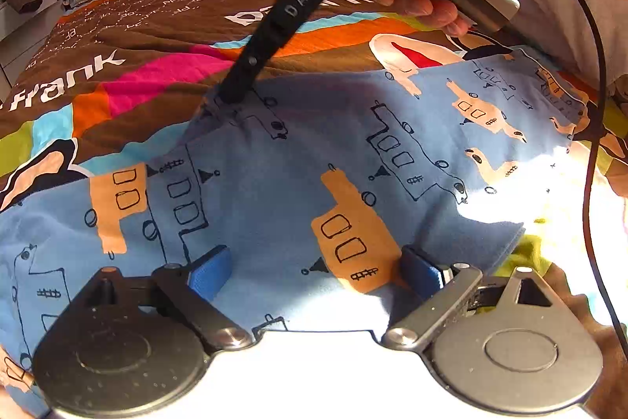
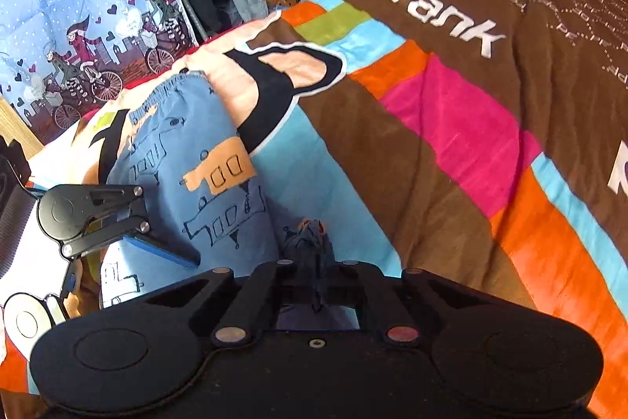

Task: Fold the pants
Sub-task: 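Smooth the folded pants with the right tool and withdraw both tools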

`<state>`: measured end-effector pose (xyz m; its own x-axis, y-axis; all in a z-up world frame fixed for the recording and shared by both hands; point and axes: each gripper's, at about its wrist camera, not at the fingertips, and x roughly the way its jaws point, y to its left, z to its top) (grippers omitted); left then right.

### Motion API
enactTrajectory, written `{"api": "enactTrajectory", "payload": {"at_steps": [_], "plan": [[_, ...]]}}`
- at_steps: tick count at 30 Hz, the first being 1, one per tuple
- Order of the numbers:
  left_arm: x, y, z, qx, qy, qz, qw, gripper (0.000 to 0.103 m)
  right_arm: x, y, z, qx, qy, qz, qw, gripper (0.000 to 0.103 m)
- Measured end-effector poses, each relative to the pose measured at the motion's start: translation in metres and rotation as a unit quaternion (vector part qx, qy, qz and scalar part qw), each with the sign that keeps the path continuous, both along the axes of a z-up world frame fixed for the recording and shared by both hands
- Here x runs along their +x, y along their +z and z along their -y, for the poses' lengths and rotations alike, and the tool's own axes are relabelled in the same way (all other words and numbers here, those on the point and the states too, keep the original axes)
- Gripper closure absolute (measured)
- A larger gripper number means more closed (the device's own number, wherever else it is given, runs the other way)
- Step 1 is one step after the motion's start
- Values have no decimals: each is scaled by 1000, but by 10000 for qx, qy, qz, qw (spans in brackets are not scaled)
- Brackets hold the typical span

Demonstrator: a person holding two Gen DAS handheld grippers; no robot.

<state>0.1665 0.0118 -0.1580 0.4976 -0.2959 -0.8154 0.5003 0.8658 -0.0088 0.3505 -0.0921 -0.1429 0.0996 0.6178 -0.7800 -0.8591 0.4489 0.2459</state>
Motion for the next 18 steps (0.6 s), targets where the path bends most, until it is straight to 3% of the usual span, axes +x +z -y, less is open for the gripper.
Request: {"api": "enactTrajectory", "payload": {"at_steps": [3,7,9,11,13,18], "plan": [[0,0,0,-5,22,2,10000,6,11,5,3,-19,-235,119,9997,103],[0,-1,1,-5,53,12,10000,4,3,-18,-7,-539,-241,351,9976,103],[0,0,1,-4,63,7,10000,4,0,-20,-5,-476,-476,415,9969,94],[0,4,0,40,6,38,10000,5,-4,-4,8,-41,-863,455,9952,74],[0,8,-3,146,-44,161,9998,5,-15,13,21,276,-906,462,9944,64],[7,12,-30,208,27,21,9998,5,-32,-5,50,323,-874,-448,9946,64]]}}
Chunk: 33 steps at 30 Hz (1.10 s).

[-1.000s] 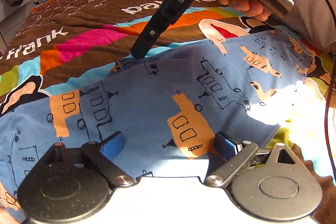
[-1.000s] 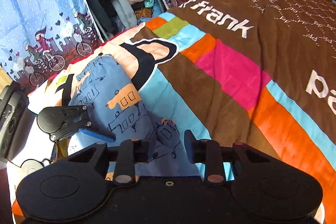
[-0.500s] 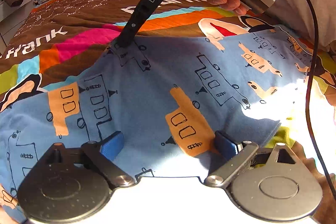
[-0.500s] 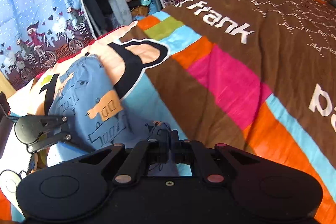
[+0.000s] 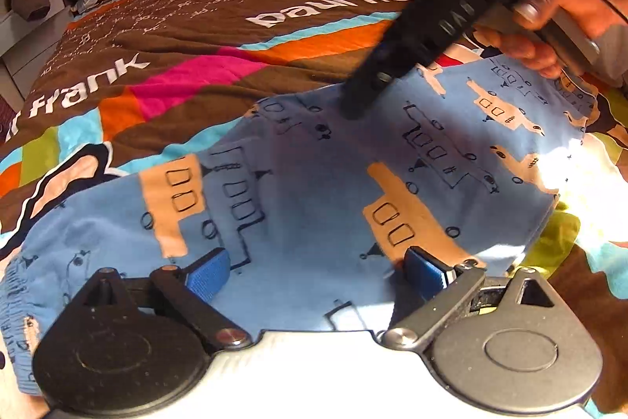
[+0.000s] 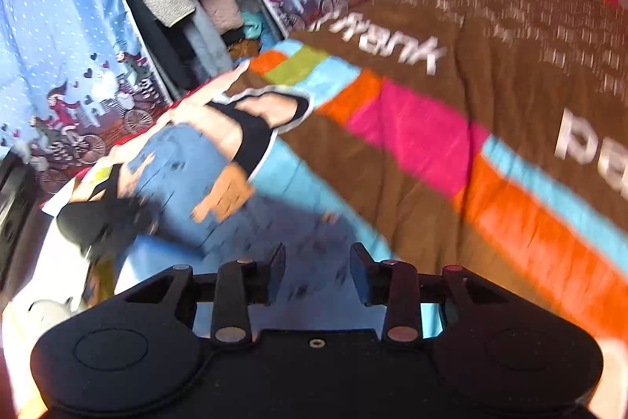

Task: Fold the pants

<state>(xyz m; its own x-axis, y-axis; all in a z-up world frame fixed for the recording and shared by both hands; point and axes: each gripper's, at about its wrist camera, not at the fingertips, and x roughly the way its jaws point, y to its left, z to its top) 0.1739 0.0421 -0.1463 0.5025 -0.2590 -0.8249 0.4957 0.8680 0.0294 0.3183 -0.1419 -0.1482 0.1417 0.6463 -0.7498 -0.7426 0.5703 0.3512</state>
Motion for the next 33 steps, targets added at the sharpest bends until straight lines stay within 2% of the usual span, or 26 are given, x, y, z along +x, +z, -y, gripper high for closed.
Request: {"api": "enactTrajectory", "payload": {"at_steps": [1,3,4,6,8,9,10,12,14,15,17,18,19,21,23,27,30,33], "plan": [[1,3,-10,21,56,-9,10000,5,-1,-8,9,-181,-135,-36,9997,66],[4,10,-27,101,325,68,9994,7,-9,-15,31,-759,-641,365,9944,74],[6,17,-38,23,476,136,9988,7,-14,-10,40,-802,-778,564,9921,73],[10,26,-55,-122,644,249,9975,5,-35,2,55,-589,-806,880,9911,66],[15,21,-62,128,681,182,9974,5,-53,6,57,-239,-615,809,9945,50],[16,14,-64,342,646,156,9972,6,-62,4,54,-272,-510,781,9953,47],[16,6,-65,515,595,119,9968,7,-69,-2,52,-413,-470,773,9950,47],[12,3,-66,588,579,199,9964,6,-80,-14,56,-723,-554,775,9928,49],[9,7,-64,694,664,254,9951,5,-87,-20,71,-1075,-871,935,9860,51],[7,12,-62,688,734,333,9944,5,-89,-17,82,-1035,-1120,940,9838,51],[4,19,-58,452,767,356,9954,4,-95,-8,103,-650,-1560,728,9829,51],[5,18,-54,371,702,277,9965,4,-99,-6,108,-500,-1652,640,9829,51],[5,14,-50,449,649,208,9967,4,-104,-4,109,-469,-1634,611,9836,51],[6,2,-43,788,628,127,9948,3,-117,-5,108,-596,-1480,629,9852,50],[7,0,-43,733,762,91,9943,2,-126,-10,112,-763,-1497,549,9842,50],[10,2,-44,738,815,3,9939,1,-142,-16,142,-1037,-1953,497,9740,50],[10,6,-40,840,809,44,9932,1,-154,-7,159,-971,-2315,557,9664,50],[9,9,-34,855,759,55,9934,1,-162,-5,160,-804,-2410,525,9658,42]]}}
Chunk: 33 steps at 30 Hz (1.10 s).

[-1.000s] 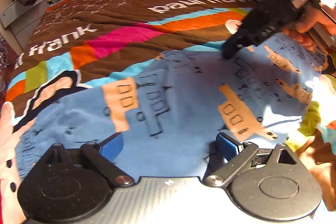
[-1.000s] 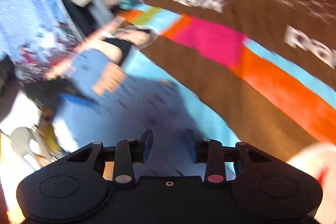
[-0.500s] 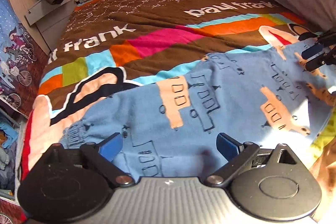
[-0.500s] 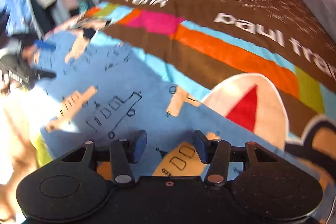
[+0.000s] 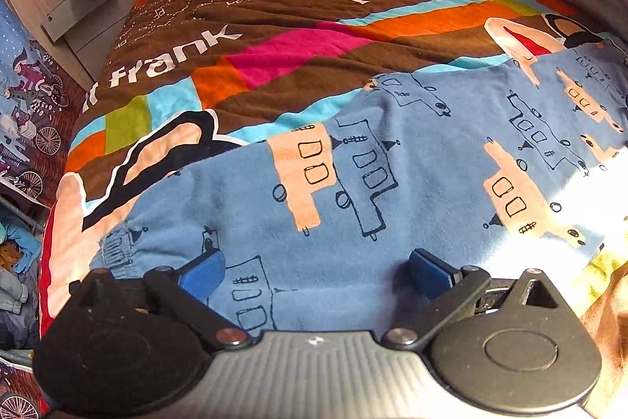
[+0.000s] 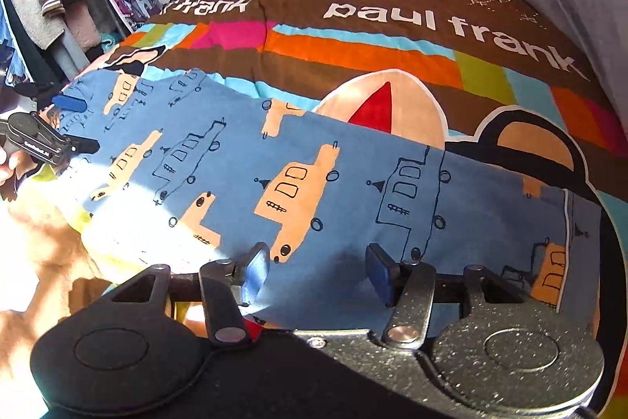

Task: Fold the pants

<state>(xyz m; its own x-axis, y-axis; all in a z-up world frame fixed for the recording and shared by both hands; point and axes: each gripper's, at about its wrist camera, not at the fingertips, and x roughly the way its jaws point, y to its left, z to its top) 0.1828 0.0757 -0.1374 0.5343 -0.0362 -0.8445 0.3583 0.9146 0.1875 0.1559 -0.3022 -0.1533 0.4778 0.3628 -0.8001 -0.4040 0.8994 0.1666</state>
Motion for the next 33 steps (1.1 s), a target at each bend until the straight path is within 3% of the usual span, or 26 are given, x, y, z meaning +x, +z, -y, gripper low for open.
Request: {"api": "enactTrajectory", "payload": {"at_steps": [3,6,10,13,18,25,30,33], "plan": [[-3,2,8,93,-48,15,9999,2,-1,-13,1,-138,-175,-227,9995,42],[-5,9,20,-17,-100,65,9999,2,-7,-12,15,-120,-614,-174,9979,42],[-8,23,61,-467,-545,269,9971,2,-22,3,42,265,-1260,-38,9917,41],[-8,25,109,-841,-1063,350,9902,2,-37,14,64,554,-1933,59,9795,37],[-10,12,197,-1099,-1997,264,9733,3,-63,16,105,1222,-3499,44,9288,33],[-5,-2,257,-1274,-3086,-65,9426,14,-78,-5,131,1590,-4549,118,8762,34],[53,11,261,-1742,-3055,-298,9356,14,-76,-22,141,2228,-4877,202,8439,42],[92,10,265,-2090,-2910,-611,9316,15,-69,-36,143,2488,-4966,44,8315,48]]}}
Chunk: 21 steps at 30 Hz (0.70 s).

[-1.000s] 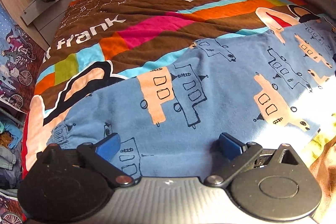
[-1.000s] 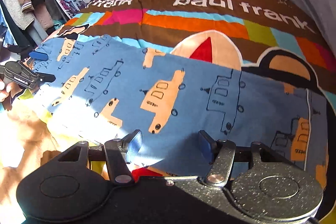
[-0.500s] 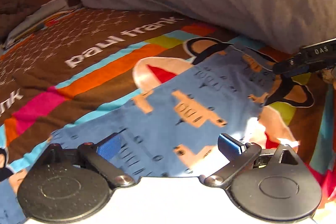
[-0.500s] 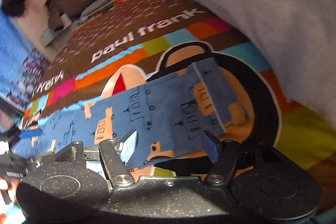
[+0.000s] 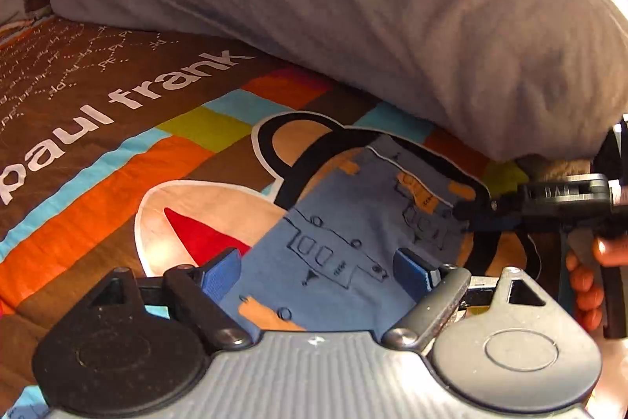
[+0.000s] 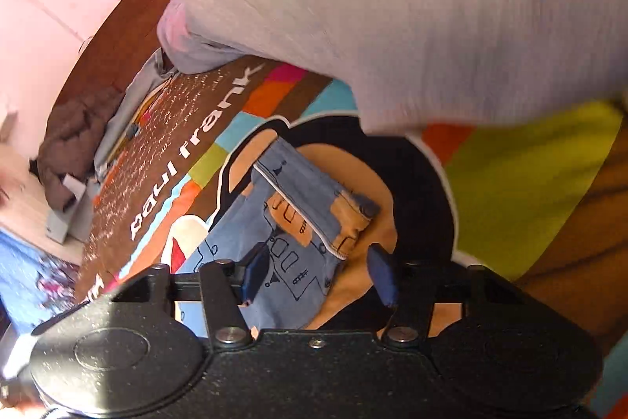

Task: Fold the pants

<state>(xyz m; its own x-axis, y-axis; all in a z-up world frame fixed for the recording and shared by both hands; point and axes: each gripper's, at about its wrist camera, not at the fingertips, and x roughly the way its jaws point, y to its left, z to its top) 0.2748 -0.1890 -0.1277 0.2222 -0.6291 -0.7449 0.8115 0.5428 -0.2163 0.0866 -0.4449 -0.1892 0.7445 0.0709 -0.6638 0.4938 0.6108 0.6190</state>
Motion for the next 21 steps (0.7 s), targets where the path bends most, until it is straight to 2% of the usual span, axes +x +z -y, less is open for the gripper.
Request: {"api": "enactTrajectory", "payload": {"at_steps": [2,6,13,15,18,21], "plan": [[24,-3,11,-125,-114,-312,9994,15,1,-7,-2,102,-28,27,9999,51],[55,-16,50,-167,-592,-679,9958,15,2,-15,-1,254,-161,134,9995,51],[81,-45,98,-55,-1329,-1228,9835,15,2,-19,-1,352,-150,288,9989,51],[88,-52,103,-102,-1430,-1458,9789,15,1,-21,0,412,-181,329,9984,51],[103,-60,108,-374,-1415,-1922,9704,15,-3,-23,4,515,-217,374,9977,54],[111,-66,116,-543,-1388,-2236,9632,15,-6,-26,6,613,-241,386,9971,66]]}}
